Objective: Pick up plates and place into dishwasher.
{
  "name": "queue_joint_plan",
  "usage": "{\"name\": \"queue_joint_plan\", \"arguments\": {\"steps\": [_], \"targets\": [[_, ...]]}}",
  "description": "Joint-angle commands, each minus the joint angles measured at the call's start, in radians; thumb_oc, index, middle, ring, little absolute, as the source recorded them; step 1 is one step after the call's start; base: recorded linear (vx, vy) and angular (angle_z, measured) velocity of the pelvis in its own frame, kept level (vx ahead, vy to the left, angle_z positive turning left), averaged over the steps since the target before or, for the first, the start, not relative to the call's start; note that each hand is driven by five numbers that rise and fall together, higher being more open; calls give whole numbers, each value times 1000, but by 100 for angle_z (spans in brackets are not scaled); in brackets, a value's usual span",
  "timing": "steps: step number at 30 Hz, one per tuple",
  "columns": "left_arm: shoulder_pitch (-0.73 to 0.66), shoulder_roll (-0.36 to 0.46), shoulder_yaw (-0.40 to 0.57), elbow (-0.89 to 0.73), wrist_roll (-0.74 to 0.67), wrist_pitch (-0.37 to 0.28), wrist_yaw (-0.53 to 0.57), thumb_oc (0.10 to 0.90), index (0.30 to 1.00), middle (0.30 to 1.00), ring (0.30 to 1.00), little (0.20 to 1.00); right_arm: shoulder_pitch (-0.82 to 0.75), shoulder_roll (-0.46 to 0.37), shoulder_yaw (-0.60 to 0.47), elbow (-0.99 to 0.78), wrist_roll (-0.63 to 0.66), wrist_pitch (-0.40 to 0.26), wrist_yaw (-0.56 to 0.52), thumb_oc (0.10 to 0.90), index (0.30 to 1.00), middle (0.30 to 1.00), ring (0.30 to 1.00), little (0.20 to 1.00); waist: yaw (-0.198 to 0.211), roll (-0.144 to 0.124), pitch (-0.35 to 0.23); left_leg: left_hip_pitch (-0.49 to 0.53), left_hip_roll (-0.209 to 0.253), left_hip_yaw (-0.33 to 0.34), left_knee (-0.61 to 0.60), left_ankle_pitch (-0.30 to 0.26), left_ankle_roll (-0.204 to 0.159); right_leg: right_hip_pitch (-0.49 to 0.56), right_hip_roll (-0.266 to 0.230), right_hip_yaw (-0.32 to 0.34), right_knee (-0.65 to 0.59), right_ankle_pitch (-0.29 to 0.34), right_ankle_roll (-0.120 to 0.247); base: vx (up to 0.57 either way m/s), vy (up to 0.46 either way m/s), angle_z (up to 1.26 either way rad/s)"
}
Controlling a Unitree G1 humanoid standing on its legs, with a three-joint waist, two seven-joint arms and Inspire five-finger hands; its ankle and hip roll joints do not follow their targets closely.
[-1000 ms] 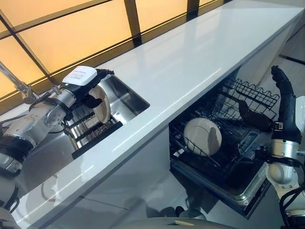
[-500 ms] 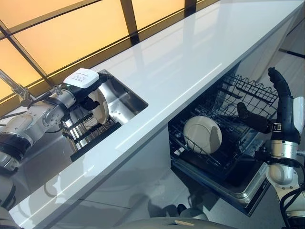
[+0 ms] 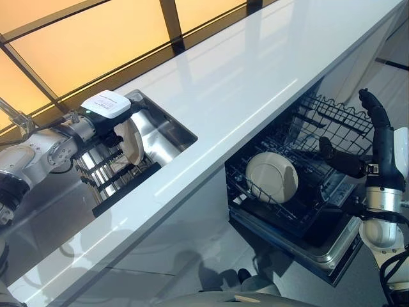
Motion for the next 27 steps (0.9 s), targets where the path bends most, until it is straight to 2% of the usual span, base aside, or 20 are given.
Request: {"name": "queue_joint_plan", "arguments": {"steps": [1,2,3,4,12,20,27], "targets": [[-226,68,17,106,30,24,22,402,559,559,559,502,-88,-112,-71,-61,19,-97,-29,800,900,900,900,900,18,18,-46,22,-63,-10,7,-136,55,12,85,-32,6,-50,44,0,0,0],[-228,67,15,113,37,25,14,328,495,495,495,428,-89,-113,-71,-62,19,-98,-27,800,900,900,900,900,17,18,-46,22,-63,-9,7,-137,55,11,85,-31,6,-50,45,0,0,0],[-228,67,15,115,42,25,9,122,319,319,319,222,-89,-115,-73,-64,20,-97,-26,800,900,900,900,900,17,18,-46,21,-63,-9,7,-137,55,11,85,-31,6,-50,45,0,0,0],[-225,64,17,123,48,20,8,100,300,300,300,200,-89,-119,-78,-71,25,-95,-24,800,900,900,900,900,17,18,-45,21,-63,-9,7,-137,56,10,85,-30,6,-50,45,0,0,0],[-217,44,17,145,60,12,-16,100,300,300,300,200,-88,-122,-83,-83,32,-107,-12,800,900,900,900,900,14,14,-47,20,-63,-7,7,-137,56,9,87,-26,6,-49,46,0,0,0],[-198,-8,39,188,62,10,0,100,300,300,300,200,-98,-129,-84,-85,23,-127,-15,800,900,900,900,900,9,6,-49,22,-62,-3,7,-138,56,11,89,-22,6,-49,45,0,0,0],[-177,-10,84,205,32,5,98,100,300,300,300,200,-87,-125,-99,-91,14,-150,-20,800,900,900,900,900,9,1,-53,21,-60,-2,7,-137,54,11,91,-21,6,-49,44,0,0,0]]}}
